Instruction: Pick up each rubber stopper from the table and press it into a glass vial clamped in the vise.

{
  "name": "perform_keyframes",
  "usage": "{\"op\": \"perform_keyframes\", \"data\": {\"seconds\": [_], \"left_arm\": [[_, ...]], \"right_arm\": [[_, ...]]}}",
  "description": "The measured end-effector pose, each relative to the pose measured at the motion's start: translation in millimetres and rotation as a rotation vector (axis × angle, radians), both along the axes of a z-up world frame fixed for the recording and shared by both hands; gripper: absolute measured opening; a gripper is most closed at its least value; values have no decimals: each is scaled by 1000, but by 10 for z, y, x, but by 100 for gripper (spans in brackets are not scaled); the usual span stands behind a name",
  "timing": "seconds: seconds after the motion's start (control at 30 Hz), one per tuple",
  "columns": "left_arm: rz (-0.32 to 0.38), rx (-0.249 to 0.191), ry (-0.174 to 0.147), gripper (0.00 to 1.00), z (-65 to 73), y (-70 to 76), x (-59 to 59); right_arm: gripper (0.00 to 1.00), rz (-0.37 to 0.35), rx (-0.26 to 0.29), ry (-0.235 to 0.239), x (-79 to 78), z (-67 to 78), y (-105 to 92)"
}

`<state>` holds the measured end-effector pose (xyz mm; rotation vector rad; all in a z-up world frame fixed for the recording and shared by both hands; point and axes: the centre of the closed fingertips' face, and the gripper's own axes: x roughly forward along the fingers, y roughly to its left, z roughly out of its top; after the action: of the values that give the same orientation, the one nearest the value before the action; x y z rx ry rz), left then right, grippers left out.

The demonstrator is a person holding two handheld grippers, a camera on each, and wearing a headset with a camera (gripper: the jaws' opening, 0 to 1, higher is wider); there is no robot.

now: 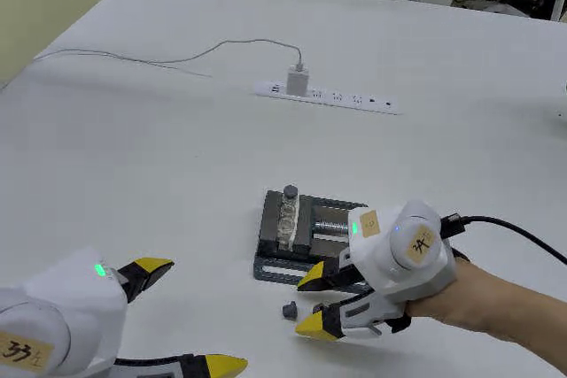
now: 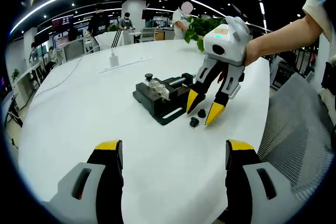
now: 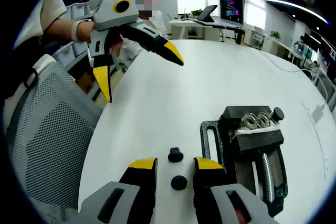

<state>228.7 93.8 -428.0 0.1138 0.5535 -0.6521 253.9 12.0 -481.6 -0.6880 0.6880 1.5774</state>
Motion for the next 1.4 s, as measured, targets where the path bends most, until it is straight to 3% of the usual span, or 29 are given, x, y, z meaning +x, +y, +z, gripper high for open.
{"op": "perform_keyframes", "data": {"seconds": [0.43,0.8,0.97,1.03,1.07,1.1,1.2,1.4], "left_arm": [[-2,0,9,78,-23,-16,-8],[-26,10,8,77,-19,-58,3],[-53,17,7,76,-15,-116,14],[-70,21,7,75,-9,-158,27],[-84,21,9,74,-2,-189,31],[-101,14,20,71,-1,-225,19],[-136,24,2,61,33,-311,36],[-209,46,-6,62,28,-490,102]], "right_arm": [[10,22,7,2,-12,-29,28],[8,14,22,12,-3,-17,50],[8,-4,34,12,16,68,43],[8,-79,14,79,5,106,7],[8,-103,27,121,-15,157,18],[7,-111,46,130,-5,204,36],[7,-118,54,119,31,312,8],[7,-120,51,81,87,483,-81]]}}
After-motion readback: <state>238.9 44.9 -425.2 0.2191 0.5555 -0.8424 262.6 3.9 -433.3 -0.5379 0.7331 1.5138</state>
